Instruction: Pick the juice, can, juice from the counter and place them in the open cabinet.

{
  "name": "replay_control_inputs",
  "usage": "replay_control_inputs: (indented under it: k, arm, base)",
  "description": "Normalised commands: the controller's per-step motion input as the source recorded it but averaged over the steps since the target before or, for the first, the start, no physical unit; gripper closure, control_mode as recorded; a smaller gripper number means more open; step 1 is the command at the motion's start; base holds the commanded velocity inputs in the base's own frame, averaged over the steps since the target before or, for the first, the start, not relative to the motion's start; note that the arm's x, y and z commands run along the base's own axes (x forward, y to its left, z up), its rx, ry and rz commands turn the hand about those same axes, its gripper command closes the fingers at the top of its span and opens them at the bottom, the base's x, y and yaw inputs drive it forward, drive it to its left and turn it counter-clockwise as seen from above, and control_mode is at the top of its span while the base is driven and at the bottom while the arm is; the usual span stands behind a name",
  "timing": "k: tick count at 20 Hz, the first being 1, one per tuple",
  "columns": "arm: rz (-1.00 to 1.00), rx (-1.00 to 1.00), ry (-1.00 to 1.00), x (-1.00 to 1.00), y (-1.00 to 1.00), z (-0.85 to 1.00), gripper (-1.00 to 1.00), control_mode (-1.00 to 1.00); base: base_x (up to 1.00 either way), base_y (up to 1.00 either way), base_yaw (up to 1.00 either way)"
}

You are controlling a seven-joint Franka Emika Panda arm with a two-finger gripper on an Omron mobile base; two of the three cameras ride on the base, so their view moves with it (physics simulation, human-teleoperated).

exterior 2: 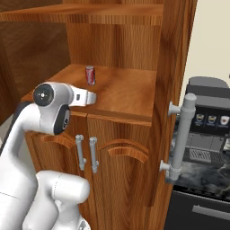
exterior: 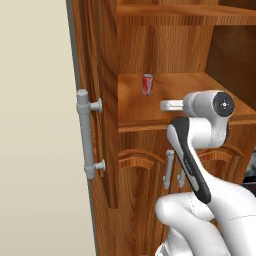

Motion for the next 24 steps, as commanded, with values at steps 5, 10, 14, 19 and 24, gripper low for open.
replay_control_inputs:
  k: [5, 10, 14, 19, 24]
  arm:
    - [0.0, 0.0, -0.09, -0.71, -0.03, 0.13, -1.0, -1.0]
    - [0.0, 0.0, 0.01, -0.56, 0.0, 0.29, -1.0, -1.0]
    - [0.0, 0.0, 0.11, -0.47, -0.02, 0.31, -1.0, -1.0]
    - [0.0, 0.0, 0.25, -0.33, -0.01, 0.36, -1.0, -1.0]
    - [0.0, 0.0, 0.32, -0.35, -0.07, 0.31, -1.0, -1.0]
  base:
    - [0.0, 0.0, 0.0]
    - [0.0, 0.0, 0.0]
    - [0.0, 0.0, 0.0]
    - [0.0, 0.0, 0.0]
    - [0.0, 0.0, 0.0]
